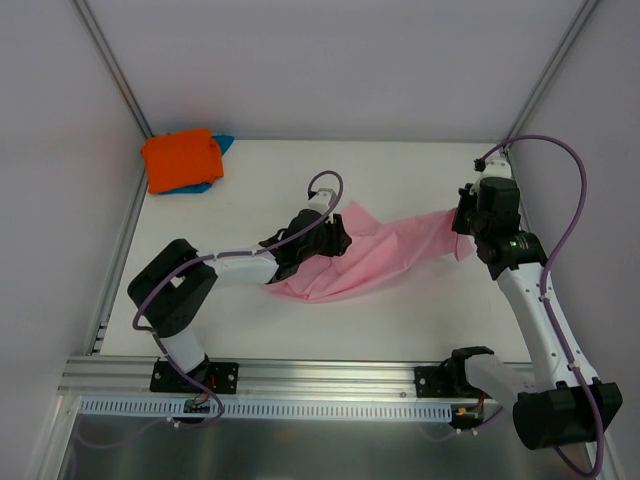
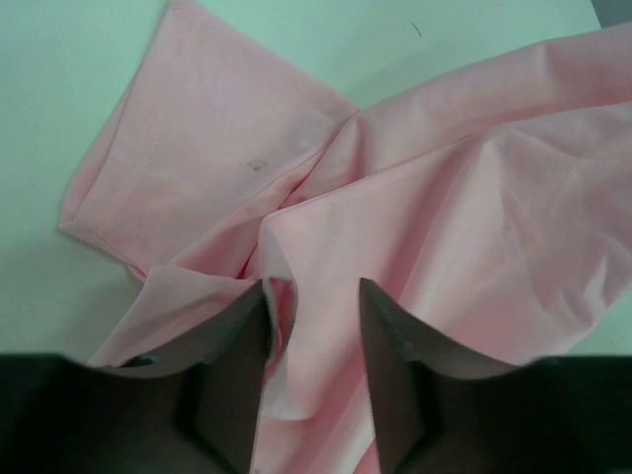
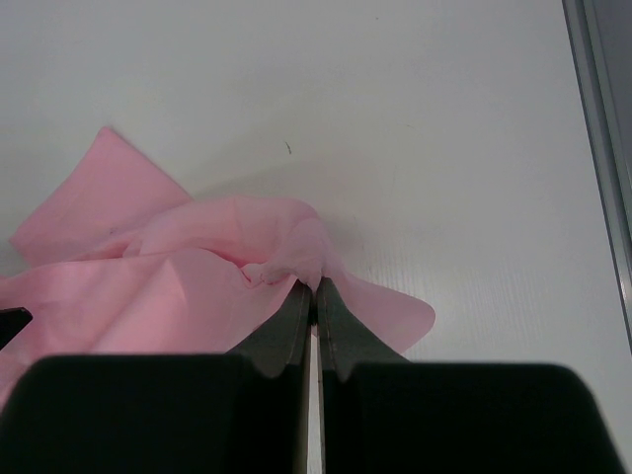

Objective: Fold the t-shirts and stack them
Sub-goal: Flatten out the tshirt

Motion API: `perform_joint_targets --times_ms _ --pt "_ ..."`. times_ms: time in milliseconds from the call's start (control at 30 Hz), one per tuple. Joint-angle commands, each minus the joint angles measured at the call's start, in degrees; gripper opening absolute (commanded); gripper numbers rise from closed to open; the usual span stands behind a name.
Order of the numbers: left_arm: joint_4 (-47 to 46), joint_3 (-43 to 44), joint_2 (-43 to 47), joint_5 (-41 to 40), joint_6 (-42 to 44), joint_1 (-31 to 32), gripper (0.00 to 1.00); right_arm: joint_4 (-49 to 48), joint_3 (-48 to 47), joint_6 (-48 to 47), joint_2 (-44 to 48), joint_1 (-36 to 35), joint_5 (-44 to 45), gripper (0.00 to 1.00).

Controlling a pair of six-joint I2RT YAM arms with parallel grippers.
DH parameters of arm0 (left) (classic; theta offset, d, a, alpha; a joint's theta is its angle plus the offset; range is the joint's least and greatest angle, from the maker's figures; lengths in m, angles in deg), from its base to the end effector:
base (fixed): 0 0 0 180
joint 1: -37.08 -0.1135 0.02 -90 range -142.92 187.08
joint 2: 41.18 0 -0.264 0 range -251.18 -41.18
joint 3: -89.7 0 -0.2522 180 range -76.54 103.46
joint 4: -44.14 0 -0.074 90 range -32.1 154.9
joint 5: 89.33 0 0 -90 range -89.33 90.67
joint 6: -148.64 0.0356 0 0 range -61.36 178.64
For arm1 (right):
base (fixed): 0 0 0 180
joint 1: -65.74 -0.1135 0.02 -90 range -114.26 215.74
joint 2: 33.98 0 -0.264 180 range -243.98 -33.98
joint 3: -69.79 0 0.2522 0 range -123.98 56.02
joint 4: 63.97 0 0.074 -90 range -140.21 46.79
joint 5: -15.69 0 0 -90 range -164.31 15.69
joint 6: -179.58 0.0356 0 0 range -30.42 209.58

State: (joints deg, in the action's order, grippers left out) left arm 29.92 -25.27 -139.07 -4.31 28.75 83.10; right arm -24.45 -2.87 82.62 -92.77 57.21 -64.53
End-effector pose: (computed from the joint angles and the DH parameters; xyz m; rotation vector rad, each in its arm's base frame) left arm 0.2604 -0.2654 0.2032 0.2164 1.9680 -0.8061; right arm 0.2248 0.0276 0.3525 -0.1638 2.0082 -0.1548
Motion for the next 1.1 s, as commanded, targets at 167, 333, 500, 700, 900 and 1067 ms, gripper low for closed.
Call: perform_joint_targets --times_ms 167,333,500,700,900,1067 --pt "-0.58 2.17 -1.08 -0.39 1.15 -0.40 0.22 -1.94 -0.78 -0.77 0.42 0.36 0.41 0.00" --pt "-0.40 2.35 -1.78 -0.30 1.15 -0.40 0.00 -1.85 -0.70 -0.86 0.34 0.36 0.33 0.00" --pt "-0.32 1.65 -0.64 -1.79 1.76 -0.40 0.00 -1.85 -0.61 -0.77 0.25 0.27 0.33 0.01" --pt "3.37 -0.55 8.66 -5.22 5.10 -0.32 0.00 -1.85 -0.78 -0.77 0.60 0.19 0.50 0.01" --pt "10.58 -1.43 25.61 -11.54 12.13 -0.40 0.00 -1.50 -1.05 -0.60 1.74 0.27 0.24 0.01" --pt "14.18 -1.43 31.25 -12.78 13.45 -0.40 0.00 -1.24 -1.22 -0.42 2.53 0.27 0.06 0.00"
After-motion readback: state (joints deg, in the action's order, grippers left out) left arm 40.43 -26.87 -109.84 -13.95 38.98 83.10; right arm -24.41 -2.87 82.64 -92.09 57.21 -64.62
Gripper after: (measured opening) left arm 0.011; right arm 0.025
